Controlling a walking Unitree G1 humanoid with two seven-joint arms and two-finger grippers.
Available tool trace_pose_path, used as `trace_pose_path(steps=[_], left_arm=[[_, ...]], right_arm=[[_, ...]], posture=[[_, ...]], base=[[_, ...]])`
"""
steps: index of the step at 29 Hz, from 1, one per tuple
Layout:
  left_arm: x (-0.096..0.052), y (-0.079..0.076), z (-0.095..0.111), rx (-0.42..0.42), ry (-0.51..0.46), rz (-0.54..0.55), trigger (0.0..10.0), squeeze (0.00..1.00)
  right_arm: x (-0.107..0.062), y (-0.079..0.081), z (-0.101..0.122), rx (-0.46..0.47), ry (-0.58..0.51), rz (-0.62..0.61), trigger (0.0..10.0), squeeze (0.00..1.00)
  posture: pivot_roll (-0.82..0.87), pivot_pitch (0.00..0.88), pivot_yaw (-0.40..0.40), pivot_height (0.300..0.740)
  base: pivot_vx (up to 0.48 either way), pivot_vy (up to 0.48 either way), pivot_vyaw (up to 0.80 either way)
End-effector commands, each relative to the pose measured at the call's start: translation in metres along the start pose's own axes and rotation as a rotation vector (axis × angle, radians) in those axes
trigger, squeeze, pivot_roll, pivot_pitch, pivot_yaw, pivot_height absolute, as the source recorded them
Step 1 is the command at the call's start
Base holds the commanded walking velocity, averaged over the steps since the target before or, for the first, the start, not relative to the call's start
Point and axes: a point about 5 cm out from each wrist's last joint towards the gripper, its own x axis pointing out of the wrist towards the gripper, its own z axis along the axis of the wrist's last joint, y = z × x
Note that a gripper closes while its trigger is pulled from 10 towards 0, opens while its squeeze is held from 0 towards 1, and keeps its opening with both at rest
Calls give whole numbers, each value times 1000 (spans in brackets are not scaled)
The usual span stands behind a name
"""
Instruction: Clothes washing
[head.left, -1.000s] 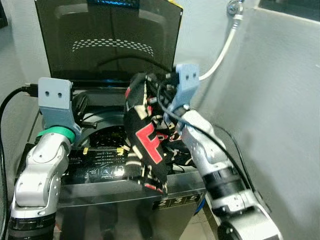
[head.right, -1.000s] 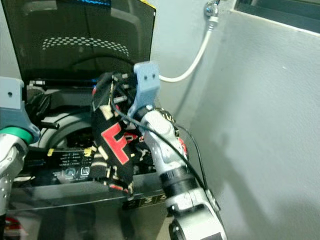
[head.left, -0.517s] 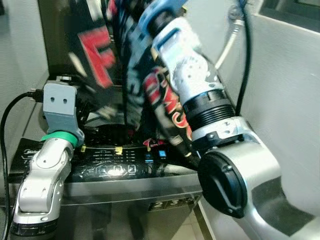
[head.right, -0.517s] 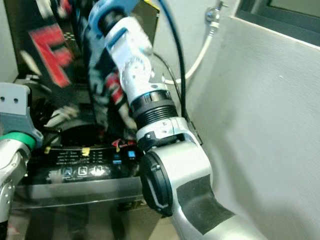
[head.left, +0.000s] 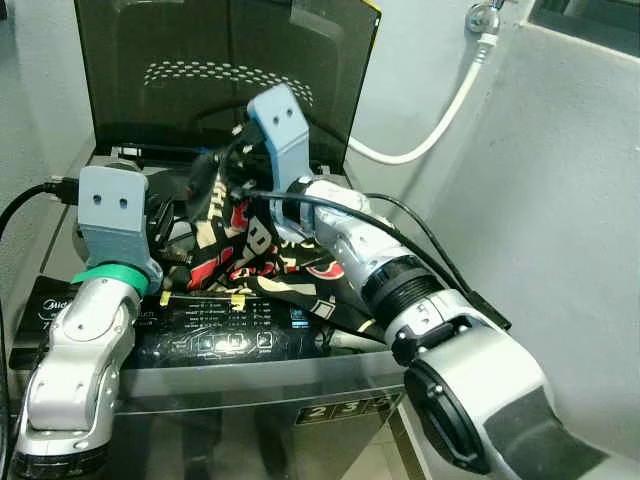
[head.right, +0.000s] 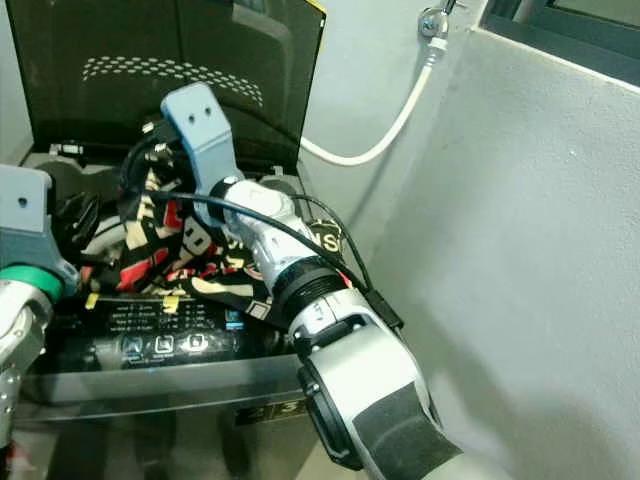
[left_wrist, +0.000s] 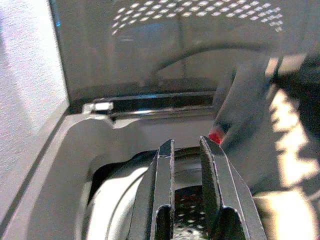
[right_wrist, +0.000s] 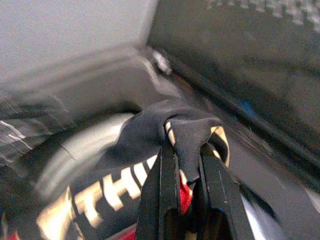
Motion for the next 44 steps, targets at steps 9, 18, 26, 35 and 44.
trace_pose_path(steps=[9, 18, 26, 35, 44], left_arm=[[-11, -34, 4, 10, 62, -342, 10000, 0], [-12, -30, 5, 30, 104, -334, 10000, 0], [-6, -15, 8, 58, 105, -226, 10000, 0], [-7, -14, 11, 65, 116, -222, 10000, 0], [-11, -14, 10, 77, 128, -246, 10000, 0]], right_arm=[[-17, -33, -33, -63, 164, -236, 10000, 0], [-27, -49, -42, 80, 190, -310, 10000, 224], [-20, -38, -30, 363, 90, -157, 10000, 1000], [-33, -72, -4, 357, -59, -317, 10000, 0], [-55, -90, -35, 202, 77, -314, 10000, 0]], posture=[[69, 12, -88, 740], [71, 21, -77, 740], [77, 20, -76, 740], [83, 19, -79, 740], [84, 23, -70, 740]], base=[[0, 0, 0], [0, 0, 0], [0, 0, 0], [0, 0, 0], [0, 0, 0]])
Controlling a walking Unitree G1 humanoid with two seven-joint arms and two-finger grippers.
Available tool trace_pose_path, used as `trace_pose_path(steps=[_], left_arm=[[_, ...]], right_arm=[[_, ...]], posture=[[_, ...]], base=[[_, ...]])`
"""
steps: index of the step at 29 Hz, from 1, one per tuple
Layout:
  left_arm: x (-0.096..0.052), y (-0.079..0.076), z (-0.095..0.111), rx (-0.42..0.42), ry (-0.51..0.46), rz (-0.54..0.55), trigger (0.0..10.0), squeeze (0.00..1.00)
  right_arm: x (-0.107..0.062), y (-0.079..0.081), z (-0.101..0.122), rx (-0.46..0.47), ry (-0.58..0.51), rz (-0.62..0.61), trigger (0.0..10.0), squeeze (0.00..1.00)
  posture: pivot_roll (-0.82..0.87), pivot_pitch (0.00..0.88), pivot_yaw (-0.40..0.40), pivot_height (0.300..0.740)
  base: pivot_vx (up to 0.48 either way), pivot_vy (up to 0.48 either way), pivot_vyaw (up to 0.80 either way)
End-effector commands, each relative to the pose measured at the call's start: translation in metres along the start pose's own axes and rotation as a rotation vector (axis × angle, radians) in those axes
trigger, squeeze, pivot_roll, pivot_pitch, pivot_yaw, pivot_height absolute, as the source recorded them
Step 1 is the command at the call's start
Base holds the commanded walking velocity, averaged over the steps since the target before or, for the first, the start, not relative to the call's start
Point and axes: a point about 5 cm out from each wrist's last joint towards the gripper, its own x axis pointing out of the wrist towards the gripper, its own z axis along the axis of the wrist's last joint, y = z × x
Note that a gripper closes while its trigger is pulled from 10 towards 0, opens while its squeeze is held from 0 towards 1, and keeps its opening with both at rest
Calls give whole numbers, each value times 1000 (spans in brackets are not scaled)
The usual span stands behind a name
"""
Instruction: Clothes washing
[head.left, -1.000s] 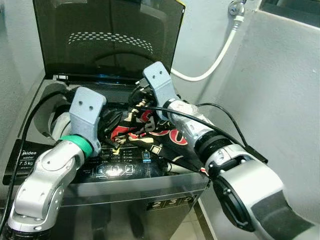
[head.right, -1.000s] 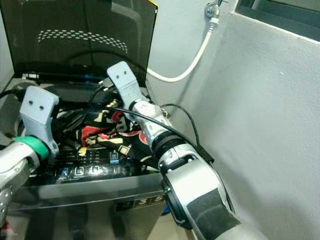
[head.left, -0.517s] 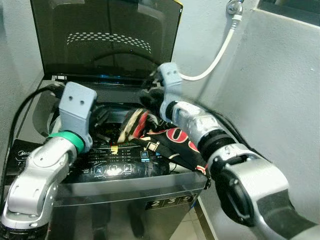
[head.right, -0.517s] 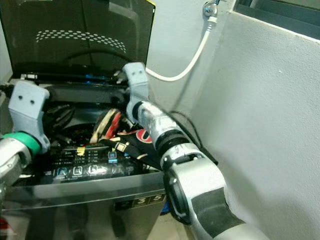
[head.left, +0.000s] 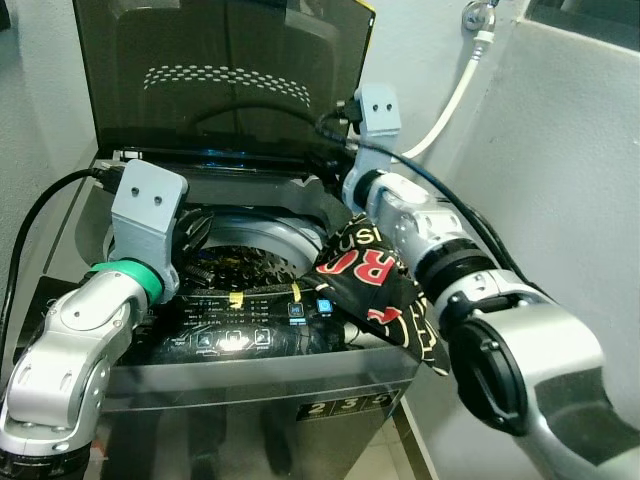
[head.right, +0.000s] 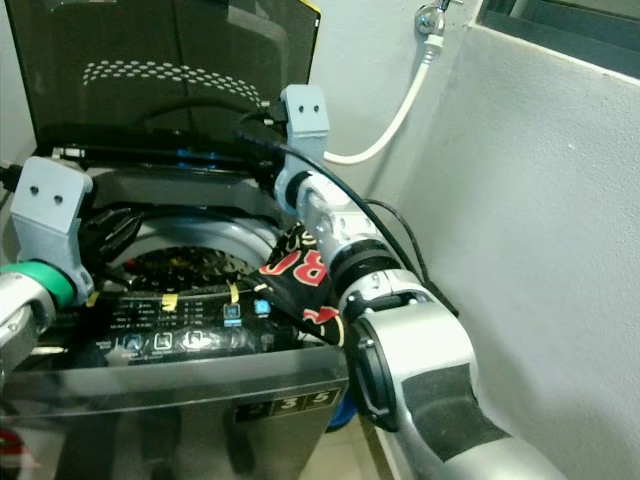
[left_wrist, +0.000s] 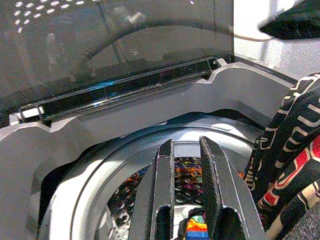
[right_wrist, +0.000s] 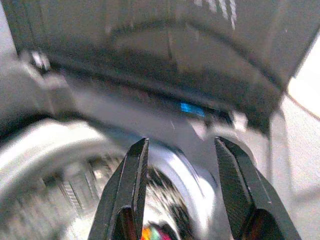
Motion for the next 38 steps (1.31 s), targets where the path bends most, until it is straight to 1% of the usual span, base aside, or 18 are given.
trace_pose_path(steps=[1, 2, 3, 5, 8, 9, 11, 13, 16, 25, 27, 28, 29, 30, 31, 34, 35, 38], left_arm=[[-2, -4, -2, 3, 11, -23, 10000, 0], [-2, -4, -1, 3, 6, -30, 10000, 0], [-2, -4, -1, 3, 6, -30, 10000, 0], [-2, -5, -2, 2, 7, -42, 10000, 0], [-1, -4, -3, 1, 13, -33, 10000, 0], [-1, -3, -4, 2, 22, -17, 10000, 0], [-1, -3, -4, 2, 22, -17, 10000, 0], [-1, 0, -6, 4, 32, 4, 10000, 0], [-2, 0, -7, 4, 39, -8, 10000, 0], [-2, -4, -7, 1, 36, -29, 10000, 0], [-1, -5, -6, 1, 31, -40, 10000, 0], [-1, -5, -6, 1, 31, -40, 10000, 0], [-1, -6, -5, 1, 27, -43, 10000, 0], [-1, -6, -5, 1, 27, -43, 10000, 0], [-2, -6, -5, 0, 24, -46, 10000, 0], [-3, -6, -4, -7, 10, -55, 10000, 0], [-5, -8, -2, -19, -12, -72, 10000, 0], [-7, -10, -1, -19, -17, -92, 10000, 0]], right_arm=[[-3, -7, -8, -26, 33, -4, 10000, 0], [-8, -16, -13, -39, 47, -7, 10000, 0], [-8, -16, -13, -39, 47, -7, 10000, 0], [-17, -31, -18, -21, 53, -11, 10000, 0], [-21, -38, -19, -3, 43, -24, 10000, 0], [-25, -46, -21, -4, 37, -55, 10000, 0], [-25, -46, -21, -4, 37, -55, 10000, 0], [-33, -58, -28, -56, 50, -99, 10000, 0], [-48, -72, -37, -136, 100, -78, 10000, 0], [-59, -80, -32, -192, 129, -13, 10000, 0], [-66, -79, -26, -223, 152, 101, 10000, 0], [-66, -79, -26, -223, 152, 101, 10000, 0], [-72, -79, -23, -244, 154, 165, 10000, 0], [-72, -79, -23, -244, 154, 165, 10000, 0], [-78, -79, -22, -260, 156, 235, 10000, 0], [-85, -80, -22, -297, 169, 301, 10000, 0], [-100, -80, -23, -334, 198, 416, 10000, 0], [-117, -80, -27, -367, 259, 482, 10000, 0]], posture=[[84, 23, -70, 740], [82, 23, -68, 740], [82, 23, -68, 740], [79, 24, -63, 740], [77, 25, -59, 740], [76, 26, -56, 740], [76, 26, -56, 740], [74, 25, -52, 740], [68, 26, -41, 740], [62, 20, -35, 740], [65, 13, -37, 740], [65, 13, -37, 740], [67, 8, -41, 740], [67, 8, -41, 740], [72, 5, -45, 740], [75, 4, -48, 740], [79, 0, -54, 740], [79, 0, -57, 740]], base=[[0, 0, 0], [0, 0, 0], [0, 0, 0], [0, 0, 0], [0, 0, 0], [0, 0, 0], [0, 0, 0], [0, 0, 0], [0, 0, 0], [0, 0, 0], [0, 0, 0], [0, 0, 0], [0, 0, 0], [0, 0, 0], [0, 0, 0], [0, 0, 0], [0, 0, 0], [0, 0, 0]])
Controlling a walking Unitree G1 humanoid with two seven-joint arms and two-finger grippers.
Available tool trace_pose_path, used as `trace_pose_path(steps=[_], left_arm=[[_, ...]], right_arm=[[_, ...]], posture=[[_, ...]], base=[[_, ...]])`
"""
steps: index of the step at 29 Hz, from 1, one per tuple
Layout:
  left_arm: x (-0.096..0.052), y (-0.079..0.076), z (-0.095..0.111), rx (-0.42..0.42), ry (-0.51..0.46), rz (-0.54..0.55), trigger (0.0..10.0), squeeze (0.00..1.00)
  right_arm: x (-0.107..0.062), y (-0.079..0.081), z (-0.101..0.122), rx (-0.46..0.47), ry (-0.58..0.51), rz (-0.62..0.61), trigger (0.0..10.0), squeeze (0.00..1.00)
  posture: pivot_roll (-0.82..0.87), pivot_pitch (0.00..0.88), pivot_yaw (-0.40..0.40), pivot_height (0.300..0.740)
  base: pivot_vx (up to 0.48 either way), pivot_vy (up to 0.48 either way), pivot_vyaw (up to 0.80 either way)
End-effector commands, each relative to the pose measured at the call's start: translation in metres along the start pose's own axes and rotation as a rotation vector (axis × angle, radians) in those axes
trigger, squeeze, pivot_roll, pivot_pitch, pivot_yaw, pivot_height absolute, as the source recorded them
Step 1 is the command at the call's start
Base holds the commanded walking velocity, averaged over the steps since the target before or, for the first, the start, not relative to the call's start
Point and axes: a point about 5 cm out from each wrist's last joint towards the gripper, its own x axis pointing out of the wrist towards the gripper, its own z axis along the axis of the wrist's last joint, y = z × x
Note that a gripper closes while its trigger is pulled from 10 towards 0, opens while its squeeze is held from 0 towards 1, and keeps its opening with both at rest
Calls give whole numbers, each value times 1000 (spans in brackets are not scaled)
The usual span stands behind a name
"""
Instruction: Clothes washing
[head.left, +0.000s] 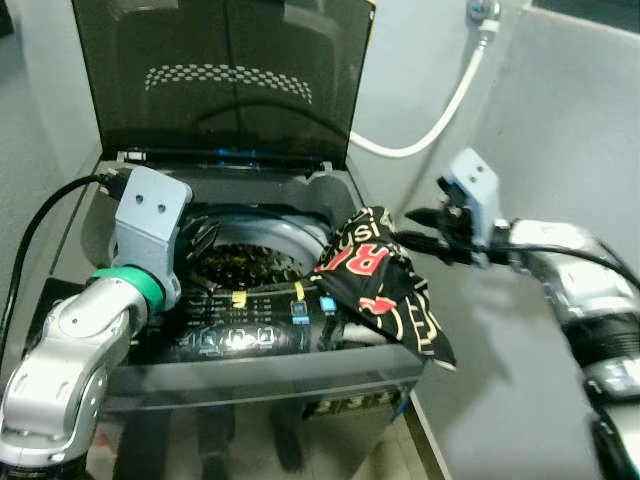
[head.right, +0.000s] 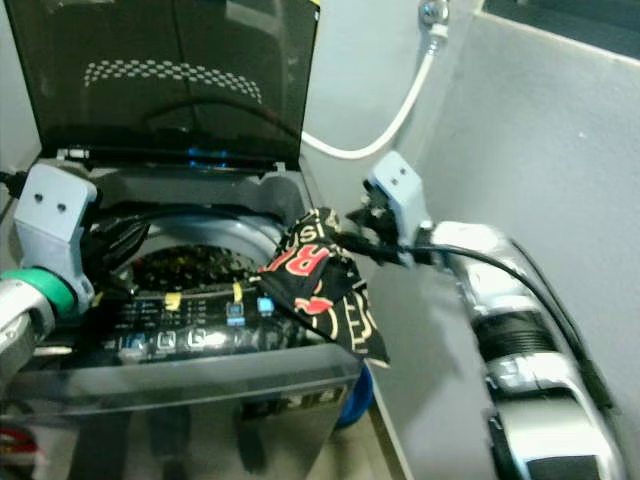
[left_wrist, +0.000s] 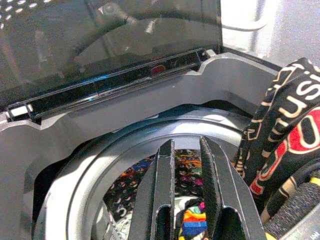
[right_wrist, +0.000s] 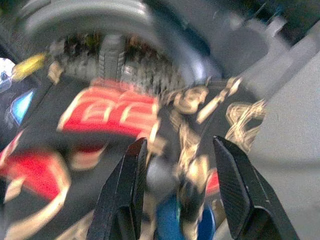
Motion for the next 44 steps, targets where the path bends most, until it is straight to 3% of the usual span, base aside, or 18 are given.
trace_pose_path(steps=[1, 10, 14, 17, 21, 24, 25, 26, 27, 28, 29, 30, 32, 35, 40, 41, 43, 44], left_arm=[[-2, -5, 1, 3, -14, -30, 10000, 0], [1, -8, -1, 4, -4, -43, 10000, 0], [3, -9, 0, 4, -5, -49, 10000, 0], [3, -9, 0, 4, -5, -49, 10000, 0], [3, -8, 0, 5, -7, -51, 10000, 0], [3, -8, 0, 5, -7, -51, 10000, 0], [3, -8, 0, 5, -8, -49, 10000, 0], [3, -8, 0, 5, -8, -49, 10000, 0], [3, -7, 0, 6, -8, -44, 10000, 0], [3, -7, 0, 6, -8, -44, 10000, 0], [3, -7, 0, 6, -8, -40, 10000, 0], [3, -7, 0, 6, -8, -40, 10000, 0], [3, -6, 0, 7, -9, -28, 10000, 0], [3, -5, 0, 8, -10, -21, 10000, 0], [2, -5, 1, 8, -12, -17, 10000, 0], [2, -3, 2, 7, -20, -2, 10000, 0], [2, -3, 2, 7, -20, -2, 10000, 0], [2, 2, 4, -3, -45, 48, 10000, 0]], right_arm=[[-6, 9, -5, -17, 60, 68, 10000, 0], [-14, 26, -43, -39, 301, 114, 10000, 0], [2, 35, -43, -59, 269, 119, 10000, 0], [2, 35, -43, -59, 269, 119, 10000, 0], [26, 47, -33, -54, 163, 122, 10000, 0], [26, 47, -33, -54, 163, 122, 10000, 0], [44, 52, -23, -35, 95, 107, 10000, 0], [44, 52, -23, -35, 95, 107, 10000, 0], [65, 60, -10, -18, 29, 96, 10000, 0], [65, 60, -10, -18, 29, 96, 10000, 0], [82, 71, 3, -20, -24, 107, 10000, 0], [82, 71, 3, -20, -24, 107, 10000, 0], [111, 100, 33, -21, -143, 178, 10000, 0], [122, 117, 56, -3, -260, 221, 10000, 0], [124, 115, 69, 22, -333, 177, 10000, 0], [120, 91, 92, 103, -480, -7, 10000, 0], [120, 91, 92, 103, -480, -7, 10000, 0], [88, 26, 111, 393, -723, -465, 10000, 0]], posture=[[74, 0, -56, 740], [61, 1, -41, 740], [60, 1, -37, 740], [60, 1, -37, 740], [64, 2, -38, 740], [64, 2, -38, 740], [65, 5, -40, 740], [65, 5, -40, 740], [65, 12, -47, 740], [65, 12, -47, 740], [66, 14, -48, 740], [66, 14, -48, 740], [70, 18, -55, 740], [74, 21, -57, 740], [77, 21, -60, 740], [77, 23, -61, 740], [77, 23, -61, 740], [68, 23, -62, 740]], base=[[0, 0, 0], [0, 0, 0], [0, 0, 0], [0, 0, 0], [0, 0, 0], [0, 0, 0], [0, 0, 0], [0, 0, 0], [0, 0, 0], [0, 0, 0], [0, 0, 0], [0, 0, 0], [0, 0, 0], [0, 0, 0], [0, 0, 0], [0, 0, 0], [0, 0, 0], [0, 0, 0]])
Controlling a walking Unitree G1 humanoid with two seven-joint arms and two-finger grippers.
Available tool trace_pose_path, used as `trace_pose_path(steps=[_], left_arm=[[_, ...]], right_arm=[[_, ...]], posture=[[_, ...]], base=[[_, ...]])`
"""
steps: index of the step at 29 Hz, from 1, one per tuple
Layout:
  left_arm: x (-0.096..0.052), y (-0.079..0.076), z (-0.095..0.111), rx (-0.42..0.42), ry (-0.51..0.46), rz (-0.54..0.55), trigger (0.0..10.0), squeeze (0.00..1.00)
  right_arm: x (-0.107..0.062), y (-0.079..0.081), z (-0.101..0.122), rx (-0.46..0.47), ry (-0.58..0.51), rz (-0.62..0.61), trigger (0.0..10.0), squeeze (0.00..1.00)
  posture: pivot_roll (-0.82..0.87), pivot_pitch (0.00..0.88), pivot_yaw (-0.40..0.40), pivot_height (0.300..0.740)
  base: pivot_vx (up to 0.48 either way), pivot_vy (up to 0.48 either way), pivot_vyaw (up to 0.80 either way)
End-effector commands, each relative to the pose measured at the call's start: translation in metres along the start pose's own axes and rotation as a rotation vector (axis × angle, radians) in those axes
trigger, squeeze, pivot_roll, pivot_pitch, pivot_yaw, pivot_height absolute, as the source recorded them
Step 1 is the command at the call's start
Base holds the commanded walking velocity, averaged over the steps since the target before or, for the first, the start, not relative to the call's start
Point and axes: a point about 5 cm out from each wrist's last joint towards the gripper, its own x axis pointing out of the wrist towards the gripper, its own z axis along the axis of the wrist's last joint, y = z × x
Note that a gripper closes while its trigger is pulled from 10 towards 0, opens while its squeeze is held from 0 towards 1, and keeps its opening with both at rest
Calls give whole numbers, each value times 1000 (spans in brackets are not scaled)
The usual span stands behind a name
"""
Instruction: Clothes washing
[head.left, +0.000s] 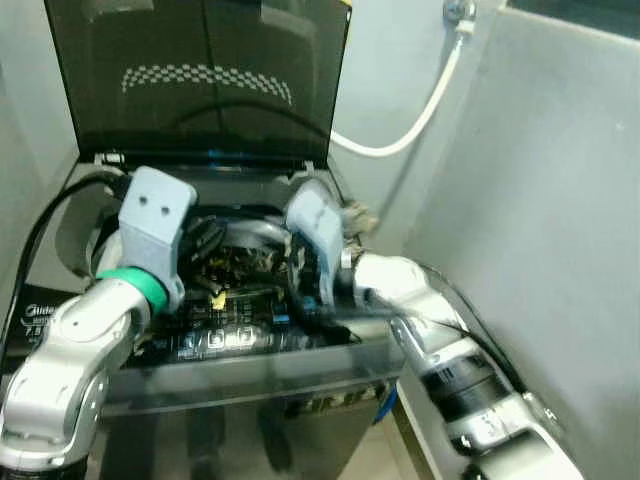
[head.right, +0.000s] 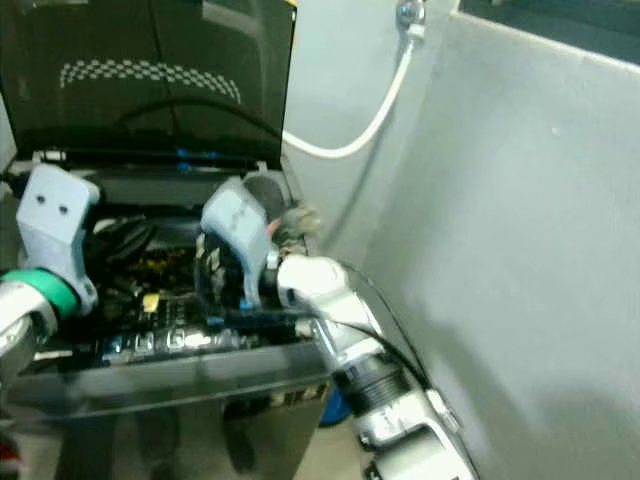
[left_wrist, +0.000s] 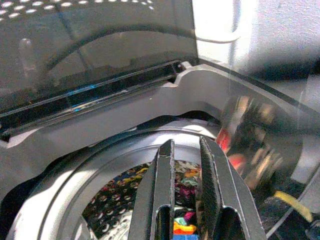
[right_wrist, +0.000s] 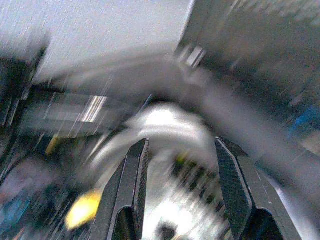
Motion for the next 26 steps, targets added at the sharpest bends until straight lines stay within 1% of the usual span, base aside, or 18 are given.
trace_pose_path(steps=[1, 2, 3, 5, 6, 8, 9, 10, 13, 14, 15, 17, 18, 19, 20, 21, 23, 26], left_arm=[[0, 3, 2, -3, -21, 40, 10000, 0], [0, 3, 2, -3, -21, 40, 10000, 0], [1, 5, 3, -8, -31, 60, 10000, 0], [1, 5, 3, -8, -31, 60, 10000, 0], [2, 7, 3, -14, -40, 81, 10000, 0], [2, 7, 3, -14, -40, 81, 10000, 0], [4, 9, 4, -17, -43, 93, 10000, 0], [4, 9, 4, -17, -43, 93, 10000, 0], [7, 11, 3, -16, -45, 114, 10000, 0], [7, 11, 3, -16, -45, 114, 10000, 0], [8, 12, 4, -15, -48, 128, 10000, 0], [8, 12, 4, -15, -48, 128, 10000, 0], [11, 12, 6, -18, -63, 149, 10000, 0], [11, 12, 6, -18, -63, 149, 10000, 0], [16, 11, 2, -43, -55, 184, 10000, 0], [16, 11, 2, -43, -55, 184, 10000, 0], [24, 3, -7, -35, -32, 220, 10000, 0], [24, 3, -7, -35, -32, 220, 10000, 0]], right_arm=[[-16, -52, 25, 118, -181, -374, 10000, 0], [-16, -52, 25, 118, -181, -374, 10000, 0], [-25, -72, 34, 167, -241, -514, 10000, 0], [-25, -72, 34, 167, -241, -514, 10000, 0], [-38, -87, 37, 181, -265, -619, 10000, 0], [-38, -87, 37, 181, -265, -619, 10000, 0], [-47, -95, 36, 175, -270, -669, 10000, 0], [-47, -95, 36, 175, -270, -669, 10000, 0], [-60, -101, 34, 123, -270, -750, 10000, 0], [-60, -101, 34, 123, -270, -750, 10000, 0], [-64, -102, 34, 76, -264, -773, 10000, 0], [-64, -102, 34, 76, -264, -773, 10000, 0], [-68, -99, 29, 17, -237, -775, 10000, 0], [-68, -99, 29, 17, -237, -775, 10000, 0], [-74, -92, 13, 31, -191, -754, 10000, 0], [-74, -92, 13, 31, -191, -754, 10000, 0], [-85, -78, -21, 143, -137, -762, 10000, 0], [-85, -78, -21, 143, -137, -762, 10000, 0]], posture=[[68, 23, -62, 740], [68, 23, -62, 740], [68, 23, -62, 740], [68, 23, -62, 740], [57, 26, -55, 740], [57, 26, -55, 740], [55, 26, -54, 740], [55, 26, -54, 740], [49, 25, -50, 740], [49, 25, -50, 740], [49, 25, -50, 740], [49, 25, -50, 740], [43, 15, -55, 740], [43, 15, -55, 740], [41, 5, -59, 740], [41, 5, -59, 740], [25, 0, -53, 740], [25, 0, -53, 740]], base=[[0, 0, 0], [0, 0, 0], [0, 0, 0], [0, 0, 0], [0, 0, 0], [0, 0, 0], [0, 0, 0], [0, 0, 0], [0, 0, 0], [0, 0, 0], [0, 0, 0], [0, 0, 0], [0, 0, 0], [0, 0, 0], [0, 0, 0], [0, 0, 0], [0, 0, 0], [0, 0, 0]])
